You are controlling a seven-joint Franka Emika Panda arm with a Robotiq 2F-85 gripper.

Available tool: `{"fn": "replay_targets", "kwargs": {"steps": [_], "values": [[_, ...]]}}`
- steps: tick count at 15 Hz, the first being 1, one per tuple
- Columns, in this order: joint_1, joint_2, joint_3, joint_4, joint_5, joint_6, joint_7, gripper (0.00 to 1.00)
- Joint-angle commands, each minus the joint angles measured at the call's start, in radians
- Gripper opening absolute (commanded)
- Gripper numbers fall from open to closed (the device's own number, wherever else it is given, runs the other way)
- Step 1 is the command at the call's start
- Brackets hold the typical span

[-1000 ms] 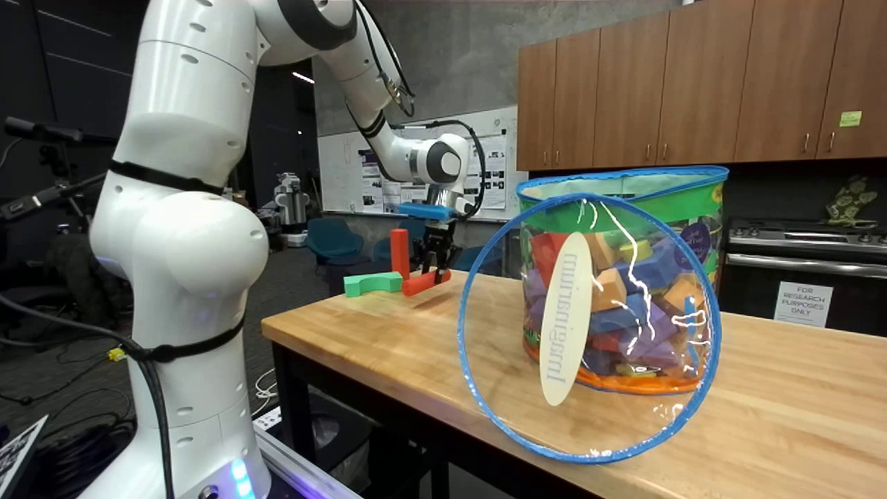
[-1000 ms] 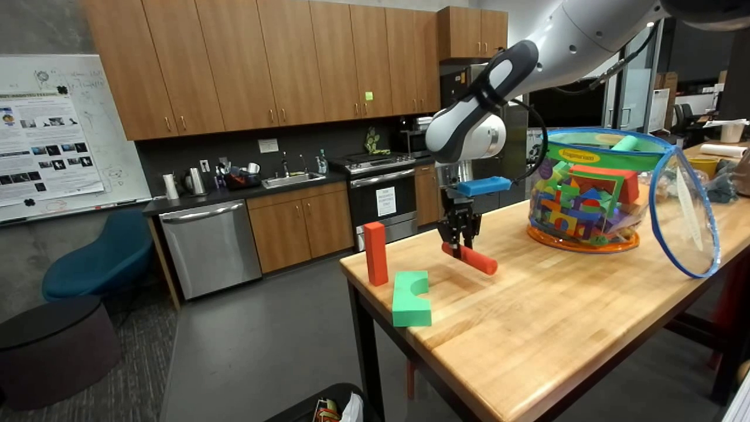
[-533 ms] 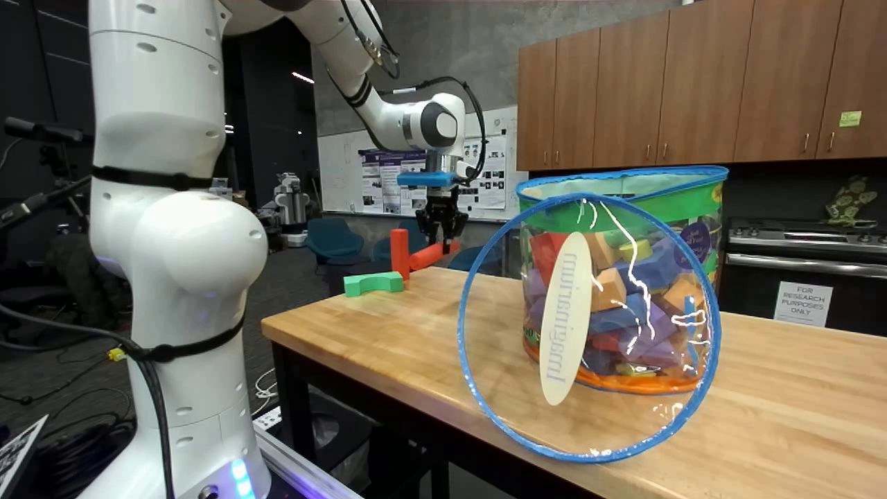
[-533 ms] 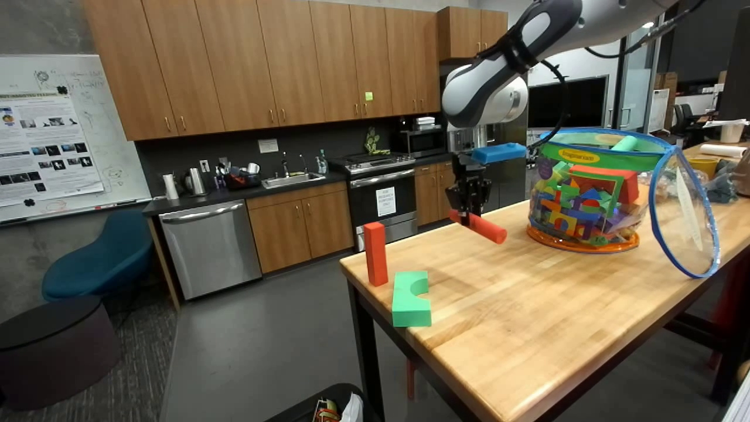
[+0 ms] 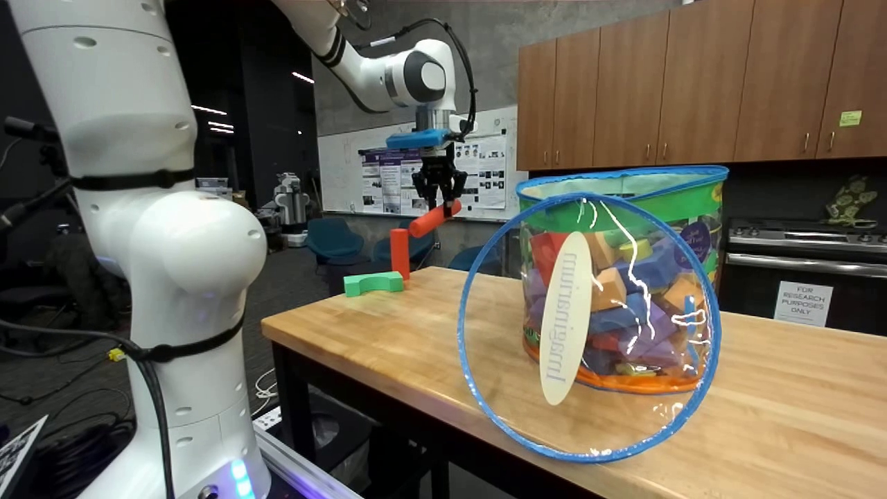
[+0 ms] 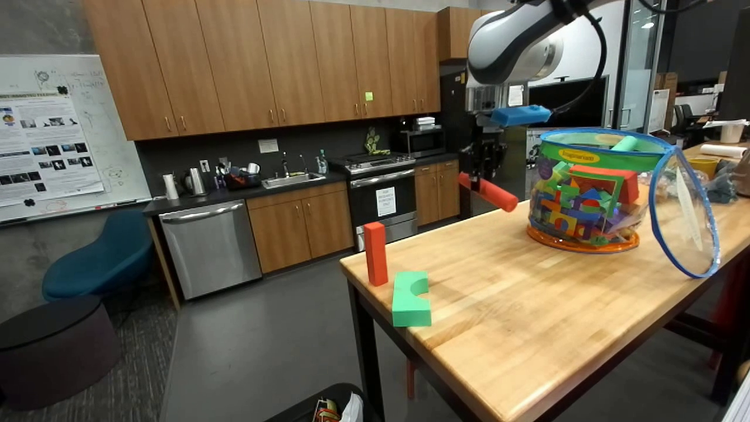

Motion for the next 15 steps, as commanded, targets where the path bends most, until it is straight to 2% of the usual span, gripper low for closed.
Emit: {"fn": "replay_targets", "kwargs": {"steps": [1, 9, 15], "values": [[-0.018, -0.124, -0.003, -0.05, -0.041, -0.012, 0.042, 0.14], [-0.103, -0.25, -0.092, -0.022, -0.032, -0.047, 0.026, 0.14], [-0.16, -0.257, -0.166, 0.063, -0.029, -0.085, 0.026, 0.14]]}}
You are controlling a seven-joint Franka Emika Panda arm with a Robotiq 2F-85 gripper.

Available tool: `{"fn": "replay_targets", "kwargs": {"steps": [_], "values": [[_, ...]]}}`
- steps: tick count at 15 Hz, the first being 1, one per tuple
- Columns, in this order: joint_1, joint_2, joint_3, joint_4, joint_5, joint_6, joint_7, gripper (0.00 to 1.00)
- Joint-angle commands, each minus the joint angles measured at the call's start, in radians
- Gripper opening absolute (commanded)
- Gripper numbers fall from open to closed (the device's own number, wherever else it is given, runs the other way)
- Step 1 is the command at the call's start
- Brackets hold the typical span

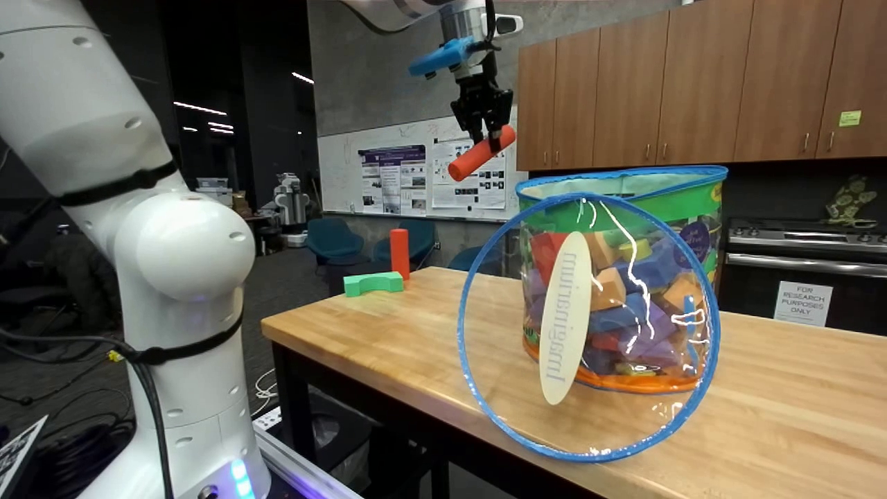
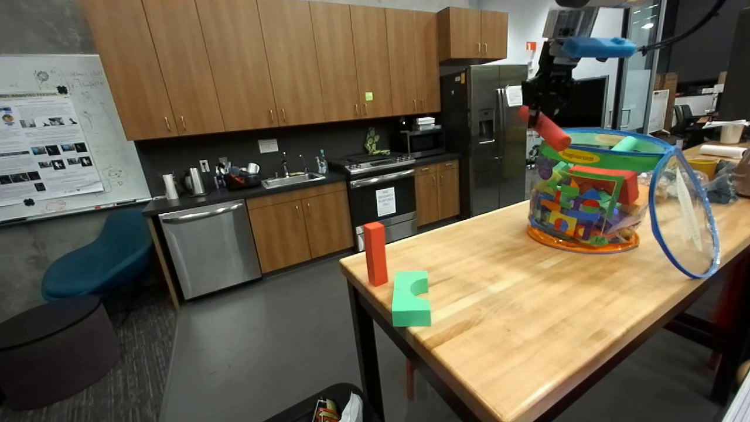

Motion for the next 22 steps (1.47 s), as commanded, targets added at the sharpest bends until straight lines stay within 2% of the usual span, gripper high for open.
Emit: {"fn": "replay_targets", "kwargs": {"steps": [1, 6, 10, 16, 21, 22], "values": [[-0.027, 0.017, -0.036, 0.077, 0.007, -0.05, -0.01, 0.14], [-0.043, 0.096, -0.115, 0.186, 0.049, -0.12, -0.049, 0.14], [-0.065, 0.173, -0.165, 0.243, 0.072, -0.123, -0.052, 0.14], [-0.121, 0.269, -0.201, 0.311, 0.067, -0.146, -0.026, 0.14], [-0.146, 0.319, -0.206, 0.349, 0.072, -0.167, -0.014, 0.14], [-0.147, 0.326, -0.204, 0.357, 0.073, -0.172, -0.012, 0.29]]}}
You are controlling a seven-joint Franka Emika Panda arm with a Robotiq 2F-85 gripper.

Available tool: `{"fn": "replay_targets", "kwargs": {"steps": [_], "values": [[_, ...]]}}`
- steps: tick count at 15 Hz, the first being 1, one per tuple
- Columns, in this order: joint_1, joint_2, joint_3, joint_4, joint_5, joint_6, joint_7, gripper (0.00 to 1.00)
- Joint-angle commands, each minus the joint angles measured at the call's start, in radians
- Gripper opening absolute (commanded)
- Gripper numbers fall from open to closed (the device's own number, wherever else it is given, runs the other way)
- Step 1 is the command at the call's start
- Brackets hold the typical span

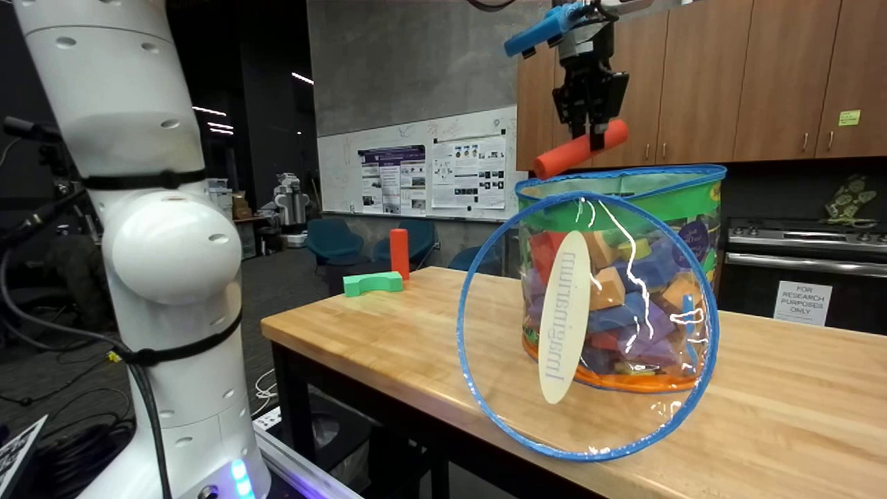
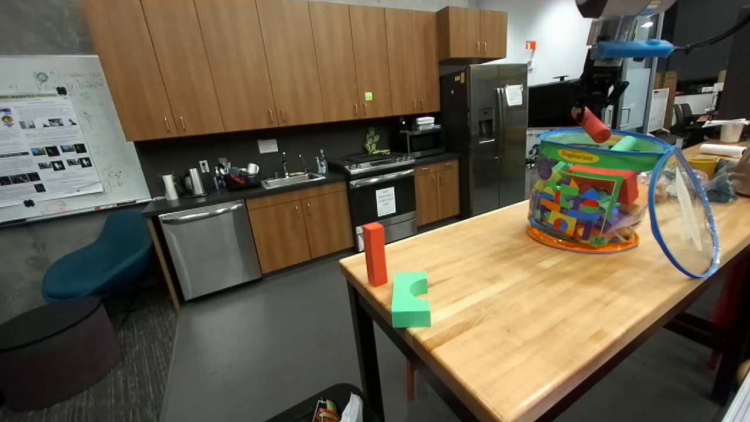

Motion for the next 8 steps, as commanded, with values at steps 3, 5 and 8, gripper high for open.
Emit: {"fn": "replay_targets", "kwargs": {"steps": [3, 5, 8], "values": [[-0.008, 0.054, 0.014, 0.076, 0.01, -0.05, 0.027, 0.69], [-0.005, 0.059, 0.023, 0.088, 0.007, -0.049, 0.039, 0.81], [0.003, 0.055, 0.04, 0.102, 0.006, -0.042, 0.053, 0.98]]}}
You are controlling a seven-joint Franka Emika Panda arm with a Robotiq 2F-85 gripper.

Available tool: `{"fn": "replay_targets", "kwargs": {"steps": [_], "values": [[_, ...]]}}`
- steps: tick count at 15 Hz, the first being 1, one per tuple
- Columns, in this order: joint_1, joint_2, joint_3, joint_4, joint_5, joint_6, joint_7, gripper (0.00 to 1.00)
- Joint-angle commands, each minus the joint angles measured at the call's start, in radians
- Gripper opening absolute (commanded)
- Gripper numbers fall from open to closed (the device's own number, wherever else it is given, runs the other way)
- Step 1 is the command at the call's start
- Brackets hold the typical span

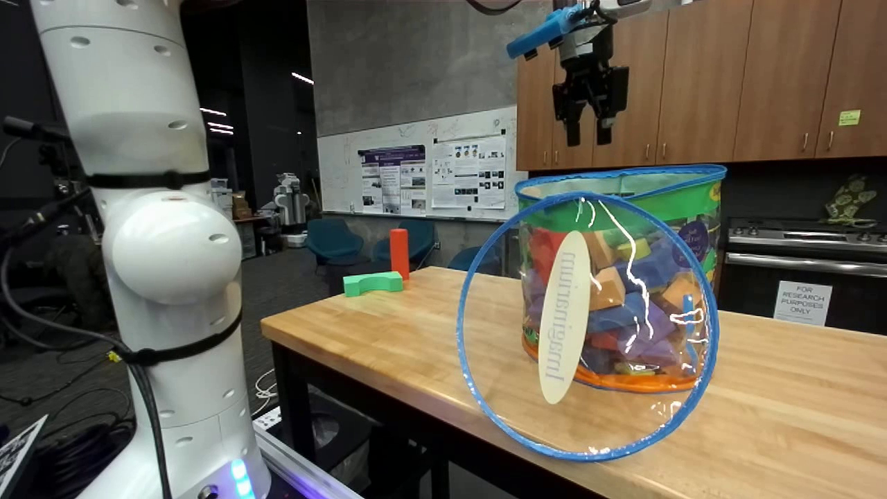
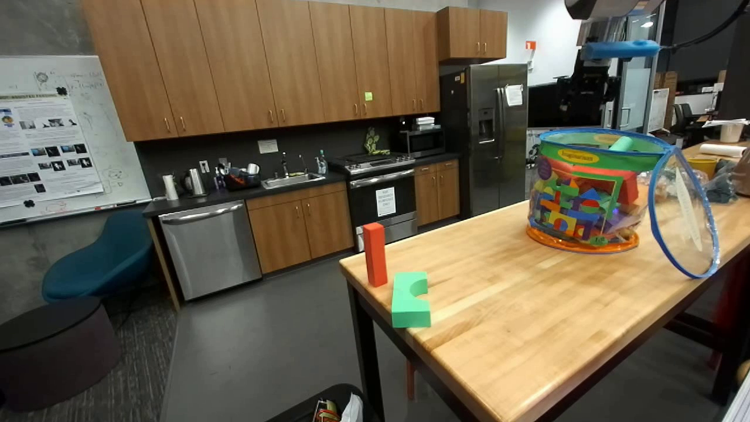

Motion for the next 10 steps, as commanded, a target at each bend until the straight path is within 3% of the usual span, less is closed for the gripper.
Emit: {"fn": "replay_targets", "kwargs": {"steps": [1, 10], "values": [[0.006, 0.003, 0.026, 0.041, 0.001, -0.021, 0.03, 1.0], [0.083, -0.008, 0.132, 0.052, -0.02, 0.004, 0.006, 1.0]]}}
